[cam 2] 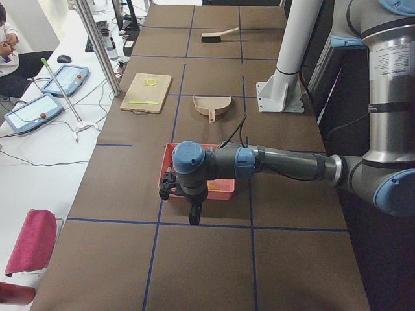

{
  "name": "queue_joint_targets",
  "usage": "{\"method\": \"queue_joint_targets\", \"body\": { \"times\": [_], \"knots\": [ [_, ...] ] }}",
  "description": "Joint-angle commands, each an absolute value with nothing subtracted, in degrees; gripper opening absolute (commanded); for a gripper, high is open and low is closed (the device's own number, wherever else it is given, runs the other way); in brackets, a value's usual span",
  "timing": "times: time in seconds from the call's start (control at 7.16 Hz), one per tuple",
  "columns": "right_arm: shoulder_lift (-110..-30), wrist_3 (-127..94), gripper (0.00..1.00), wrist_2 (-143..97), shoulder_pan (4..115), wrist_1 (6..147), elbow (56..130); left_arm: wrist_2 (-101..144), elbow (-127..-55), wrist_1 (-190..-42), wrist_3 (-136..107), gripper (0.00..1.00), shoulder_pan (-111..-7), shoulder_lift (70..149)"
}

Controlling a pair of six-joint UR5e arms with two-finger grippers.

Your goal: Sweep and dump trash into bin

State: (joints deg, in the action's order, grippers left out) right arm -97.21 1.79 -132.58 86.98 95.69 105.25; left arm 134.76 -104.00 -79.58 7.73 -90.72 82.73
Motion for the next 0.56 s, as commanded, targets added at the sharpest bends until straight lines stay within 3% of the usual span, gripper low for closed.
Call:
{"method": "queue_joint_targets", "body": {
  "times": [0.0,0.42],
  "knots": [
    [-97.3,1.9,1.0,-134.5,87.0,95.5,105.4,134.6,-103.8,-79.7,7.7,1.0,-90.6,83.0],
    [-97.3,1.9,1.0,-135.4,87.0,95.4,105.6,134.6,-105.2,-79.6,7.7,1.0,-90.6,84.7]
  ]
}}
